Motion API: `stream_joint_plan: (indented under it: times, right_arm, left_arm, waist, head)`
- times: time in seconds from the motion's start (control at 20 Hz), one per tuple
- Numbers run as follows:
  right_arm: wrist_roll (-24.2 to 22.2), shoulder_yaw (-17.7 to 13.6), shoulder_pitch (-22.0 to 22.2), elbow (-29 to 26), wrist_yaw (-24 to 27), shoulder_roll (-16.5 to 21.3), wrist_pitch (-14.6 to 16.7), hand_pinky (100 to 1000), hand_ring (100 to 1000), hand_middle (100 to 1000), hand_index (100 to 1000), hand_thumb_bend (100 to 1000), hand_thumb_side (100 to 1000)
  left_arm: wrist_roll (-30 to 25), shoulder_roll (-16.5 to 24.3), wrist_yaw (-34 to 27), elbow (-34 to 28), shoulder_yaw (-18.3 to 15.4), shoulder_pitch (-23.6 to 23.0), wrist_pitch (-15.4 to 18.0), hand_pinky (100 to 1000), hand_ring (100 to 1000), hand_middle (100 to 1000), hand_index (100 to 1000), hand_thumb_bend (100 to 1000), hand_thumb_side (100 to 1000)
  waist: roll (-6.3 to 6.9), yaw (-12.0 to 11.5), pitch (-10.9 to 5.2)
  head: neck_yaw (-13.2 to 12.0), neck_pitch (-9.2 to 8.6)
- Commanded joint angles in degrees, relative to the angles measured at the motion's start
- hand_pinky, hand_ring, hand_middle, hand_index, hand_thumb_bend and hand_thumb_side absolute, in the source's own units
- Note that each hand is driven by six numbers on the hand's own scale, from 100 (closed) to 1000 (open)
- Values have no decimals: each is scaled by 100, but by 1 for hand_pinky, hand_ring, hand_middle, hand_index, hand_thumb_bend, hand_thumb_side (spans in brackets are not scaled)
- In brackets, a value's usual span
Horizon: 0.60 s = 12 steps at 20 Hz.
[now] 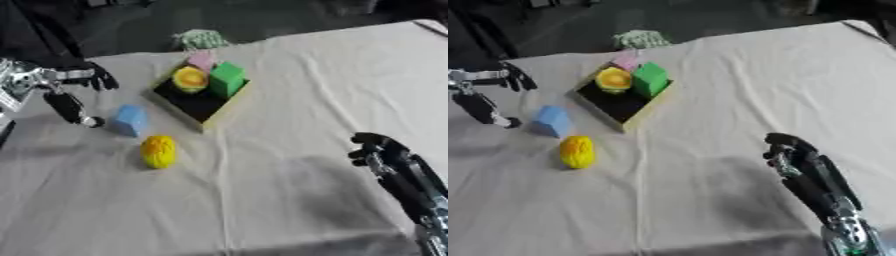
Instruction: Pick up objects on the table and place them in the box.
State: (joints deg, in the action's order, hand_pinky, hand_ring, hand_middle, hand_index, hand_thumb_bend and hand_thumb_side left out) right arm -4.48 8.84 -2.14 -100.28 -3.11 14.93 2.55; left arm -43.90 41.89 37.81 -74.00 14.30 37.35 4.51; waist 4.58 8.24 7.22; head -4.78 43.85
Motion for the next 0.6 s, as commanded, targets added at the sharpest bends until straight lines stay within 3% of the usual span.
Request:
stream_joint_plan:
  times: [0.05,0.6]
  right_arm:
    - [9,-35,-32,-45,-3,84,15,693,694,762,809,100,620]
    - [0,-27,-12,-38,22,72,7,693,694,761,809,100,627]
  left_arm:
    - [12,136,69,115,-60,70,-11,818,802,798,895,439,173]
    - [695,-256,560,779,-34,208,202,840,838,841,927,448,167]
  waist:
    - [-25,-20,-85]
    - [-62,13,-89]
  head:
    - [-67,27]
    - [-348,27]
